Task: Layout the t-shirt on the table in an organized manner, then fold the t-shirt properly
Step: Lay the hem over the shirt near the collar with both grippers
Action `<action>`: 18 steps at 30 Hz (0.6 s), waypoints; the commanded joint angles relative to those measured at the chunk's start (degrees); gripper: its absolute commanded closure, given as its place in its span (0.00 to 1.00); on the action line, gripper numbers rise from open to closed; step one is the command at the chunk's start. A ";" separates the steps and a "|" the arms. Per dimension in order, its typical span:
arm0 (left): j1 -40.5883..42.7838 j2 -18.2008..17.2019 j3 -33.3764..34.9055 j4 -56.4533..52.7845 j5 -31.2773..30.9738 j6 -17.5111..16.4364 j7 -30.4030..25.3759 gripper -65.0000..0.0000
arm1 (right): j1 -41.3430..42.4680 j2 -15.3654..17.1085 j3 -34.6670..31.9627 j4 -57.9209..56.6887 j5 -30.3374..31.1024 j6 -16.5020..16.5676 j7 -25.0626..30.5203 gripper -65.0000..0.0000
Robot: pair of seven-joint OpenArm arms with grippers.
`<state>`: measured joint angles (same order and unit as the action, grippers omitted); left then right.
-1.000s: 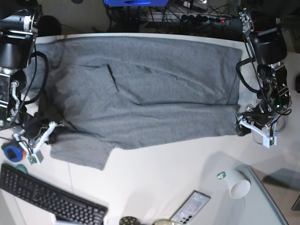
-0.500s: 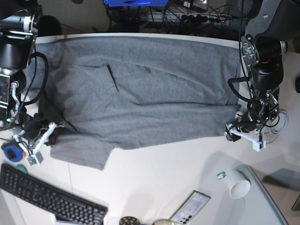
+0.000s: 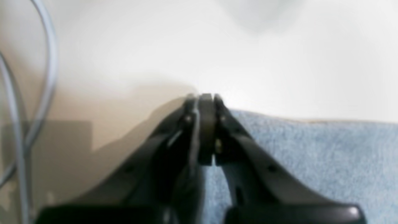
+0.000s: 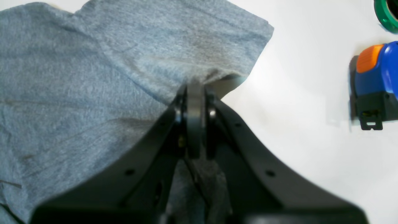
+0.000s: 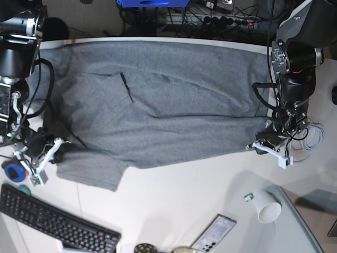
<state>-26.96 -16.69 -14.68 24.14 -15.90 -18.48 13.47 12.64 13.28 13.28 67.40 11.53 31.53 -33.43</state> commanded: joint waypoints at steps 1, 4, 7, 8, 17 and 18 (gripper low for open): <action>-1.30 -0.76 0.13 0.34 0.38 -0.03 0.90 1.00 | 1.47 0.83 0.39 1.13 0.65 0.16 1.39 0.99; -2.62 -0.85 0.48 0.96 0.47 -0.03 0.90 1.00 | 1.55 0.74 0.39 1.13 0.65 0.16 1.47 0.99; -3.76 -0.85 0.48 3.33 0.47 -0.20 1.16 1.00 | 3.14 0.74 0.30 0.43 0.65 0.16 1.47 0.99; -3.94 -0.67 0.48 4.56 0.47 -0.20 1.16 1.00 | 3.40 0.83 0.30 -0.01 0.65 0.16 1.74 0.99; -8.25 -0.41 0.57 8.17 0.30 -0.29 1.34 1.00 | 7.00 2.50 -0.14 -4.49 0.47 0.16 5.96 0.99; -8.69 -0.41 0.57 8.17 0.21 -0.38 1.34 1.00 | 7.62 2.59 -0.14 -6.25 0.47 0.16 6.57 0.99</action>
<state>-33.58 -16.45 -14.13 31.33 -15.18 -18.50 16.16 18.55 15.25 12.91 60.18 11.14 31.53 -28.53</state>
